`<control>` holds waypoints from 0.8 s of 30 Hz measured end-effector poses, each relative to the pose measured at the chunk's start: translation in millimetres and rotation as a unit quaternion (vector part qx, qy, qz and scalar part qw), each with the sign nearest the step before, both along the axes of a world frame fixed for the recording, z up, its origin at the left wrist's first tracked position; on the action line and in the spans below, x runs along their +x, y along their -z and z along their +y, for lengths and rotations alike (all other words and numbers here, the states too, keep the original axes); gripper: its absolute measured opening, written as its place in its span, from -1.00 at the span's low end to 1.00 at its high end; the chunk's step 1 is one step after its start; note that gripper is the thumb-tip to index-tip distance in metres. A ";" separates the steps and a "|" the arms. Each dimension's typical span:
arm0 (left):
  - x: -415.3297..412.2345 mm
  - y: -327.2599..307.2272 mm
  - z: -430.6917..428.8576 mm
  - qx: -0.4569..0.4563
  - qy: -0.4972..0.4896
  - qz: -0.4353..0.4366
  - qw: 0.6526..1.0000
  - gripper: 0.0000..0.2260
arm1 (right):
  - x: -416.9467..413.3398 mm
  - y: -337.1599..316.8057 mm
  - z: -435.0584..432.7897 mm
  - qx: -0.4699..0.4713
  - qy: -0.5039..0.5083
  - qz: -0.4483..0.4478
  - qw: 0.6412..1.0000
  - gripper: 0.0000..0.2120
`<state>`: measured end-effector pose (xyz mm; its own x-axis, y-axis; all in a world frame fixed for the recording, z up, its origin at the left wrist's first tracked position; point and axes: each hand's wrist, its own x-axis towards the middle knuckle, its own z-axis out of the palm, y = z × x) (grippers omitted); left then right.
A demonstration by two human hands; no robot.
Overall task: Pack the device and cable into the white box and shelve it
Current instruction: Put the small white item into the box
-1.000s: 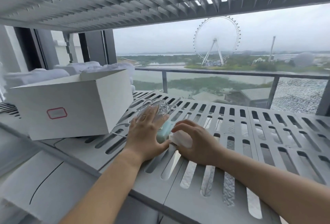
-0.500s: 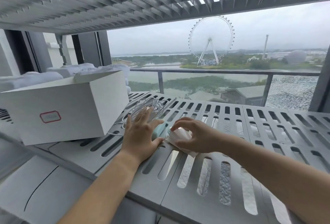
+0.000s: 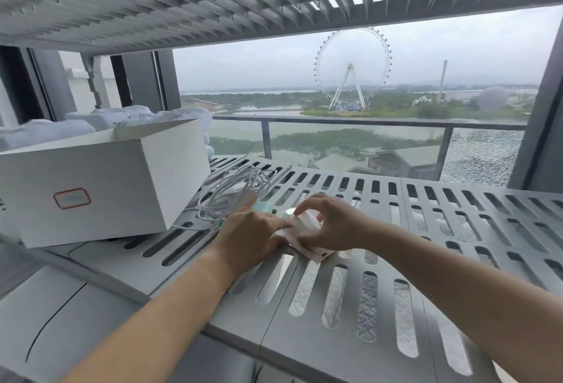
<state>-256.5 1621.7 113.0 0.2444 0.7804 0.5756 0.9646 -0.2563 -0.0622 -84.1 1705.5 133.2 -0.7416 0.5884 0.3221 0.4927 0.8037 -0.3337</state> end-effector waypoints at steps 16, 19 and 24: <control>3.3 8.0 4.9 0.048 -0.074 -0.007 0.996 -0.74 | 7.3 -1.1 4.7 -0.026 -0.029 -0.032 0.999 -0.45; 4.3 6.1 -1.3 0.058 -0.040 -0.061 0.996 -0.82 | 9.7 -0.8 4.2 0.028 -0.018 -0.012 0.999 -0.55; 12.8 2.5 -0.8 -0.107 0.055 -0.090 0.989 -0.69 | 6.4 4.9 1.0 0.101 0.001 0.034 0.994 -0.71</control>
<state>-243.7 1620.9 110.5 0.2428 0.8638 0.4414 0.9207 -0.3486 0.1757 -77.6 1706.5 128.3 -0.7121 0.5086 0.4839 0.4767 0.8563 -0.1986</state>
